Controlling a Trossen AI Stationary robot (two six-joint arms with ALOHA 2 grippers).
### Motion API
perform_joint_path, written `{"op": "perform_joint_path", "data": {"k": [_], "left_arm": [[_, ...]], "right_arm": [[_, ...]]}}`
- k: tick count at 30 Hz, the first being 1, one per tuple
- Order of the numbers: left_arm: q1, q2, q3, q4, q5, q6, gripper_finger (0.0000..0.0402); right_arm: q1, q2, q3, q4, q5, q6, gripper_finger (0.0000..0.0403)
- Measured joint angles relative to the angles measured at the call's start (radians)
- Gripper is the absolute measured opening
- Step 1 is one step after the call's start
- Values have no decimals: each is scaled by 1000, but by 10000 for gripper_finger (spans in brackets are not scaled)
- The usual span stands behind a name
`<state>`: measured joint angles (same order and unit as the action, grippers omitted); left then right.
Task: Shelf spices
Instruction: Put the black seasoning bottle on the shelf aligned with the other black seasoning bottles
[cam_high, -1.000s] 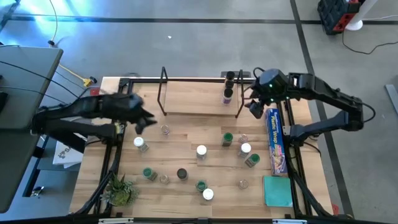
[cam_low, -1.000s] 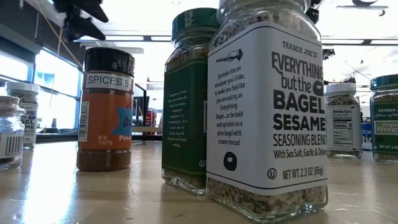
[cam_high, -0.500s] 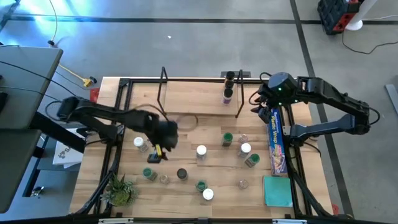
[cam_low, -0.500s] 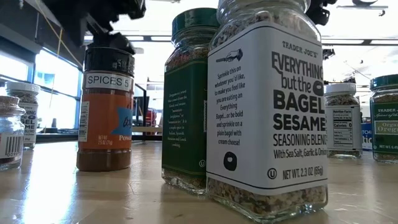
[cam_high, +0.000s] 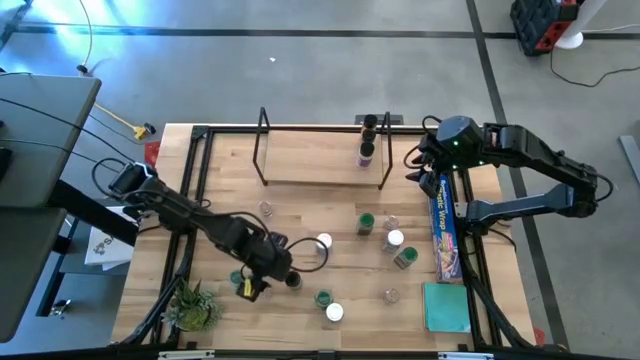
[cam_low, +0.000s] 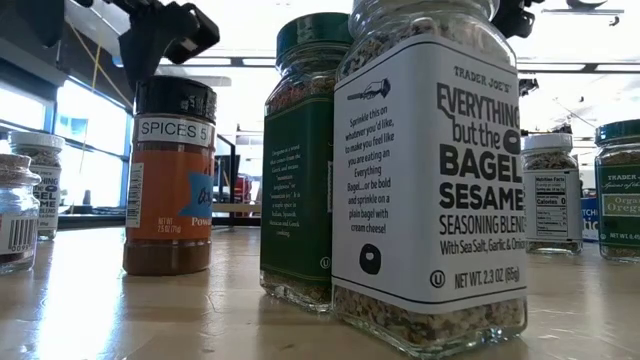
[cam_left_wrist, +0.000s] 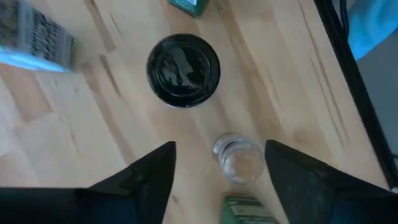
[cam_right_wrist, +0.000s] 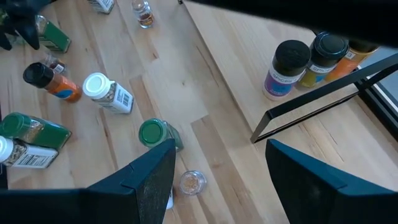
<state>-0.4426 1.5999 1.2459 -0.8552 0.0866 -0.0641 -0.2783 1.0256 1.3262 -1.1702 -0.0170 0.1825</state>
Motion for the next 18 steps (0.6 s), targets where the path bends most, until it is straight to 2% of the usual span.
{"op": "perform_joint_path", "data": {"k": [5,8,11,18], "left_arm": [[1,30,0,62,-12,-93,313],[1,45,-1,114,-38,-160,333],[-9,58,0,179,-83,-191,338],[-54,109,0,226,-216,-84,335]], "right_arm": [[0,0,0,0,0,-5,243],[0,0,0,0,-1,-4,243],[0,0,0,0,-9,-1,243],[0,0,0,-24,-23,0,243]]}}
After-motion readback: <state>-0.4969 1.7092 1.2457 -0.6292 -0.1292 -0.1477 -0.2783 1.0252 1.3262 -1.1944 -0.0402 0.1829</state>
